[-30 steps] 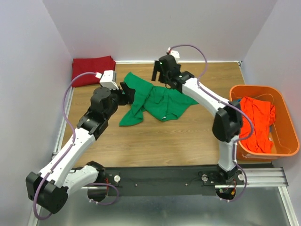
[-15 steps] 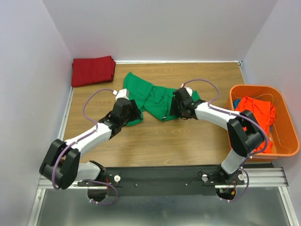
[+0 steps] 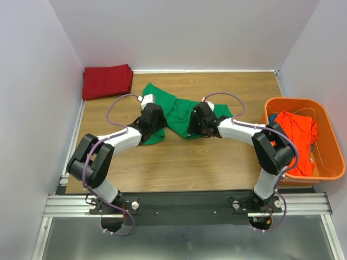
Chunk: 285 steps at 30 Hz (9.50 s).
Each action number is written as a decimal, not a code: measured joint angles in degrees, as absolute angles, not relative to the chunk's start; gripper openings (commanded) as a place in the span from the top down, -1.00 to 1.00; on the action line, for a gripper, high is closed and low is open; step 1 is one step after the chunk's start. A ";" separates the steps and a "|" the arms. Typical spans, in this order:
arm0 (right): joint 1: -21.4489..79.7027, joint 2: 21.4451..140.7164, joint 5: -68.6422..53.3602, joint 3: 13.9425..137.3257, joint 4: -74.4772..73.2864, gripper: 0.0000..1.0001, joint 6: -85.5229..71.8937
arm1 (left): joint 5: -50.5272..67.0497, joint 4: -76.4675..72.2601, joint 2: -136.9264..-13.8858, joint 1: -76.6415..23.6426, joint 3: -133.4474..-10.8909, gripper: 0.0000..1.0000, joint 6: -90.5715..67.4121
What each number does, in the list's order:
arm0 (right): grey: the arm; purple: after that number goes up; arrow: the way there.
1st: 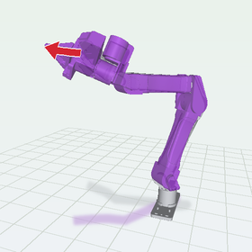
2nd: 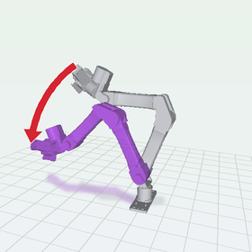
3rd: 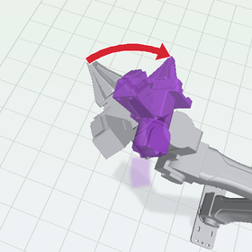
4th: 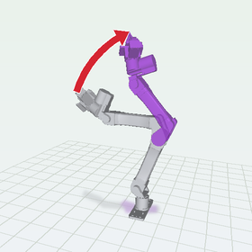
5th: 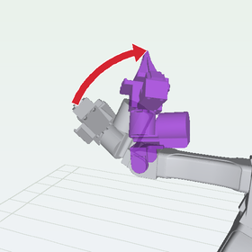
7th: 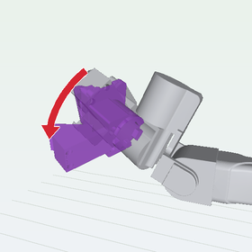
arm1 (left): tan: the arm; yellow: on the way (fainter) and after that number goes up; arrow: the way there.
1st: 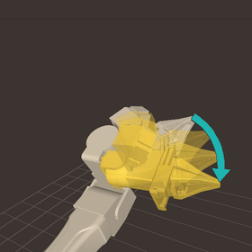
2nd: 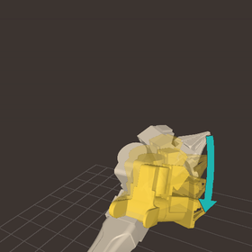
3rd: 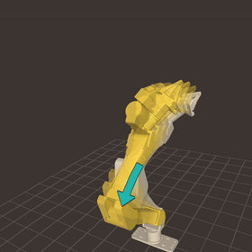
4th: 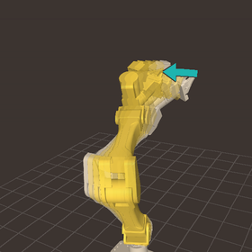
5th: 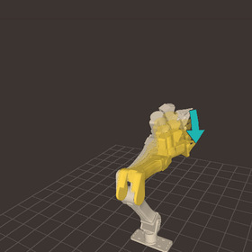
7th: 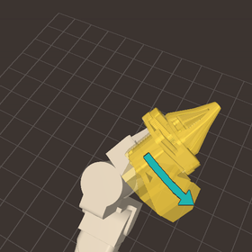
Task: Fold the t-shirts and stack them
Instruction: Flatten out the tshirt
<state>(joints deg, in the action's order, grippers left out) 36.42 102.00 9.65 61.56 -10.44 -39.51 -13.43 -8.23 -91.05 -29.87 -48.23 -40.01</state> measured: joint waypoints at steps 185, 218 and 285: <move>5.63 87.44 3.86 52.27 -15.99 -0.63 -35.20 | -12.36 15.90 -47.42 -2.33 -32.67 0.20 -49.67; 5.65 84.31 3.90 46.87 -13.28 -0.63 -35.55 | -18.83 24.51 -59.96 -16.64 -25.96 0.19 -64.03; 13.85 87.79 5.58 40.73 -2.52 -0.21 -39.83 | -14.33 13.19 -70.26 -1.13 -38.17 1.00 -45.34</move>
<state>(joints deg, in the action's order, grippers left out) 13.85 87.79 5.58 40.73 -2.52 -39.83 -14.33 13.19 -70.26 -1.13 -38.17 -45.34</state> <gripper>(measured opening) 0.656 0.008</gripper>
